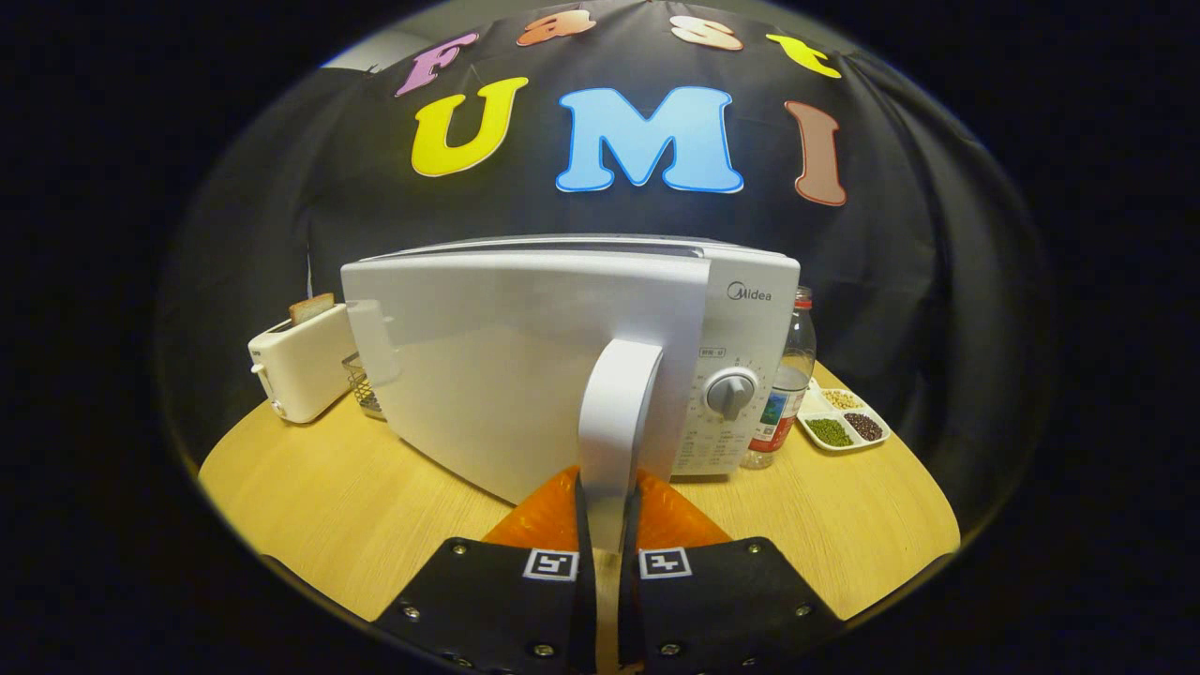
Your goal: Open the microwave, put the food inside, and close the microwave door.
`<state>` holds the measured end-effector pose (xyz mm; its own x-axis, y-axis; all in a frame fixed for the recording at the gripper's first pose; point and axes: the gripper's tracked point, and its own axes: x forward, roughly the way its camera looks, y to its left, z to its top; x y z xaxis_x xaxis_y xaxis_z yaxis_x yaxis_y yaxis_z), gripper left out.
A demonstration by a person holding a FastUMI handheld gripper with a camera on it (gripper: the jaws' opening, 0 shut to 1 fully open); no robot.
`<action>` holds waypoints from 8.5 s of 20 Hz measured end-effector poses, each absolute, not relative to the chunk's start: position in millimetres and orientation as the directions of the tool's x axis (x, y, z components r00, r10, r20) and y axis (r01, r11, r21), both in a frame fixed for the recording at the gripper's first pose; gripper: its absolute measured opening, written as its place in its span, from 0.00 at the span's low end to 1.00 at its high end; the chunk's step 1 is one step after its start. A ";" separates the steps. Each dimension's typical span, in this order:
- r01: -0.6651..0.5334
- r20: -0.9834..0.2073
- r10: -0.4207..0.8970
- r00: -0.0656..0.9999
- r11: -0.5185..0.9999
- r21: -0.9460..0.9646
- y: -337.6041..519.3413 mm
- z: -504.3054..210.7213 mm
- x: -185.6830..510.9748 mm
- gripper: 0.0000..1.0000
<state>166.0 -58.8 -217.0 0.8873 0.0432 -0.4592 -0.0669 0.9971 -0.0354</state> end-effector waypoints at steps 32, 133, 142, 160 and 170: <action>-0.227 -0.496 0.187 0.848 0.974 -0.020 144.5 -221.4 0.2 0.23; -0.021 -0.579 0.292 0.761 0.904 0.428 29.6 -211.8 118.2 0.76; -0.032 -0.516 0.326 0.792 0.866 0.498 48.6 -208.4 184.3 0.76; 0.025 -0.397 0.281 0.873 0.789 0.614 56.2 -233.1 294.0 0.76; 0.089 -0.390 0.195 0.900 0.794 0.601 56.8 -258.3 335.2 0.76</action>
